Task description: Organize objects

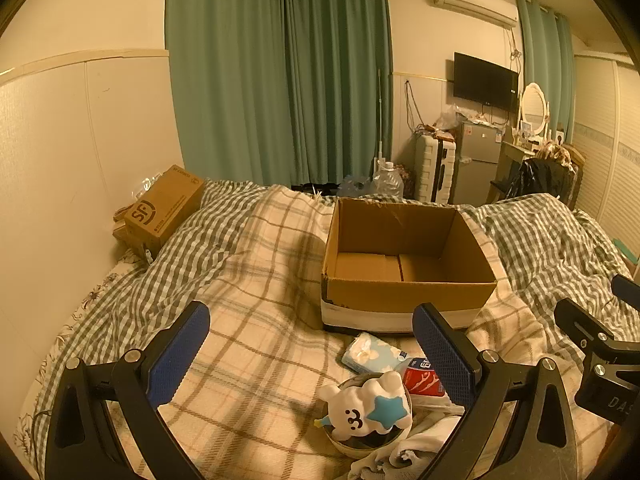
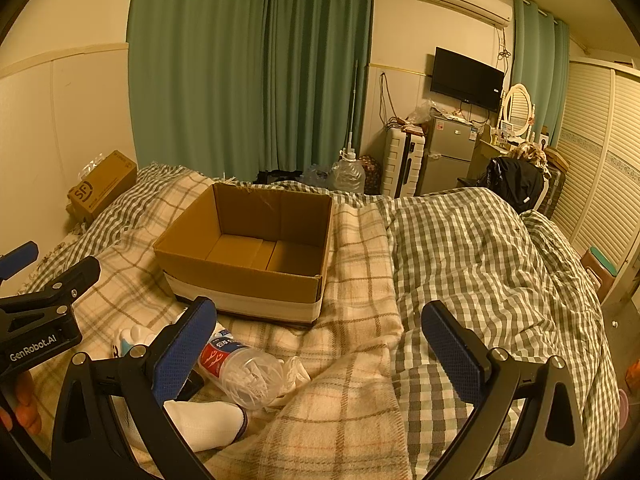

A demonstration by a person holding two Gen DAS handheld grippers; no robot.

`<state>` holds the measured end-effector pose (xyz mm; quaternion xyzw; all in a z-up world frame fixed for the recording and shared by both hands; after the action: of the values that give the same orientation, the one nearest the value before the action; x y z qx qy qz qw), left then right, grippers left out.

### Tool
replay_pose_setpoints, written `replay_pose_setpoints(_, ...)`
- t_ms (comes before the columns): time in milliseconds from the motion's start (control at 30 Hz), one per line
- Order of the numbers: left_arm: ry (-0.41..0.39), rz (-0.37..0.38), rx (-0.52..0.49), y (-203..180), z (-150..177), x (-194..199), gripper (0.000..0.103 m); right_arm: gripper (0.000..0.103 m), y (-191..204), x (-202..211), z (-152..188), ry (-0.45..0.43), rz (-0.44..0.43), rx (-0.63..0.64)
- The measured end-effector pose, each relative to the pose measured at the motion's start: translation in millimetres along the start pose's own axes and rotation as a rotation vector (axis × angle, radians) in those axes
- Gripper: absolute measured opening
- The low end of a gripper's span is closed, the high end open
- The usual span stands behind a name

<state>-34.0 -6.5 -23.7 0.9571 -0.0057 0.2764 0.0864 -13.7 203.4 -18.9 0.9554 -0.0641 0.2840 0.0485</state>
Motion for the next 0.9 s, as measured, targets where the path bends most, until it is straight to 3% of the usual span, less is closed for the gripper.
replay_pose_setpoints(900, 0.010, 0.000, -0.001, -0.2, 5.2, -2.1, 0.103, 0.103, 1.1, -0.5, 1.0, 0.003, -0.001, 0.000)
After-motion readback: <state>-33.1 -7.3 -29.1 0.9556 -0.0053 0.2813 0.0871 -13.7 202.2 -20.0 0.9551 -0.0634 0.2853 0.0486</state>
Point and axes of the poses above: each gripper's, at about its wrist camera, not at the fingertips, and x roughly against the way its jaws point, y to its left, z to its underside, the point moved 4 cm from there along -x, roughly the way its jaws point, and after that the axes turned 8 degrees about -x, right-handed, at the moved point
